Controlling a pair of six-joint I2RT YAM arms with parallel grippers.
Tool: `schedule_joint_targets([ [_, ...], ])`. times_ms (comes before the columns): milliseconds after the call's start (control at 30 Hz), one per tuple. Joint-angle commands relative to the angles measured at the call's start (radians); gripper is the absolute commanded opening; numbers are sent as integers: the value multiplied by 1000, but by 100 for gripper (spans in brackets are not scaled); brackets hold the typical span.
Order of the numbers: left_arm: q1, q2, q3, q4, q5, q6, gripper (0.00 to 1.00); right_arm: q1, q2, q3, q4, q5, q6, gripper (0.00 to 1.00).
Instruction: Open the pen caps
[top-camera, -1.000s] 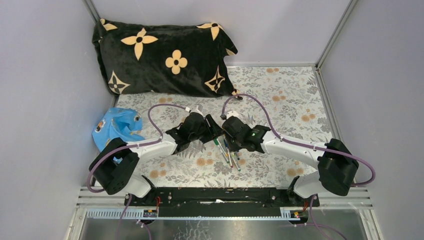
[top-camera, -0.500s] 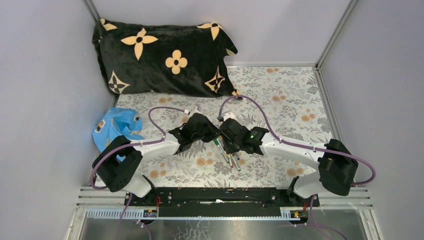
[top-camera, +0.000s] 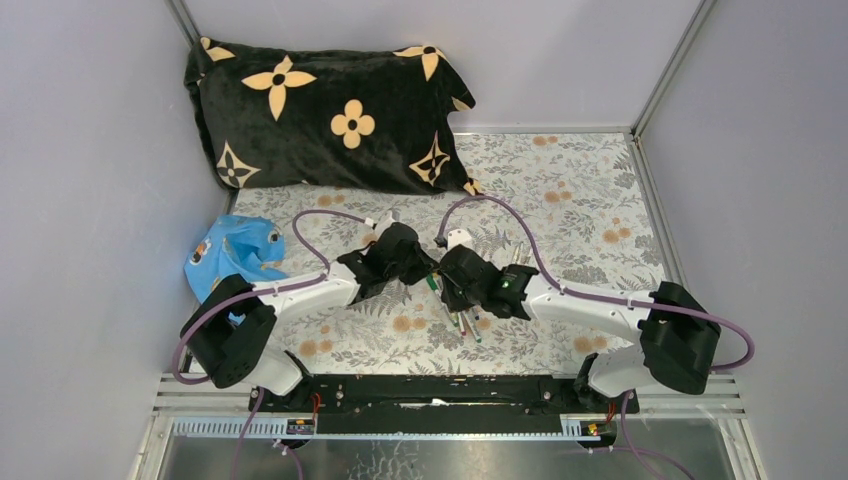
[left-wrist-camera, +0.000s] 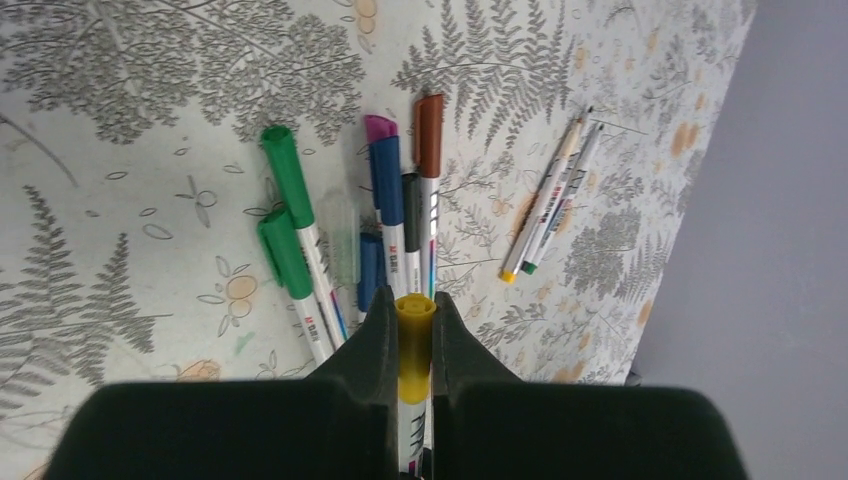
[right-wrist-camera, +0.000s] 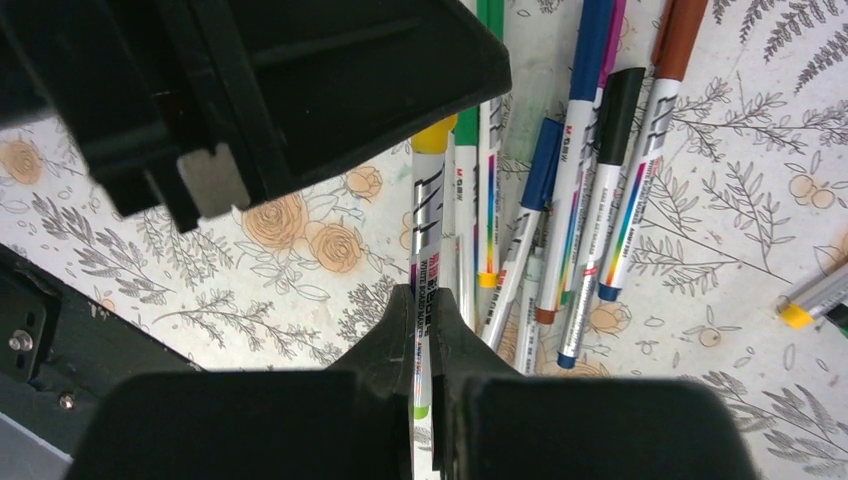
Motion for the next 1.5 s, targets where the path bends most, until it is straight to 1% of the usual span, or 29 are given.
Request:
schedule_joint_targets([
  [0,70,-18,89,-17,-101,24,0,82,-41,-88,-24,-33,62,0],
  [233,176,-23,66,-6,-54,-10,0,122,-101,-204,23,-8,130,0],
  [400,230,-37,23,43,-4,-64,0,152,-117,-227,43,19,162,0],
  [500,234,-40,41,28,-9,-27,0,155,-133,-214,16,62,165,0],
  [600,229,-52,80,-65,-51,67,0,154,-187,-180,-43,141,168,0],
  [733,214,-72,87,-209,-131,168,0,153,-261,-123,-156,308,207,0],
  [800,208,-76,74,-260,-162,194,5,149,-281,-94,-210,393,226,0],
  [933,183,-105,2,-284,-227,206,13,94,-251,-38,-298,478,254,0],
  [1067,173,-117,-53,-285,-250,200,18,8,-205,-37,-298,488,260,0],
  [1267,162,-122,-125,-275,-283,160,25,-104,-138,-82,-186,468,230,0],
  [1467,161,-96,-150,-246,-284,139,28,-175,-16,-58,-101,443,171,0],
])
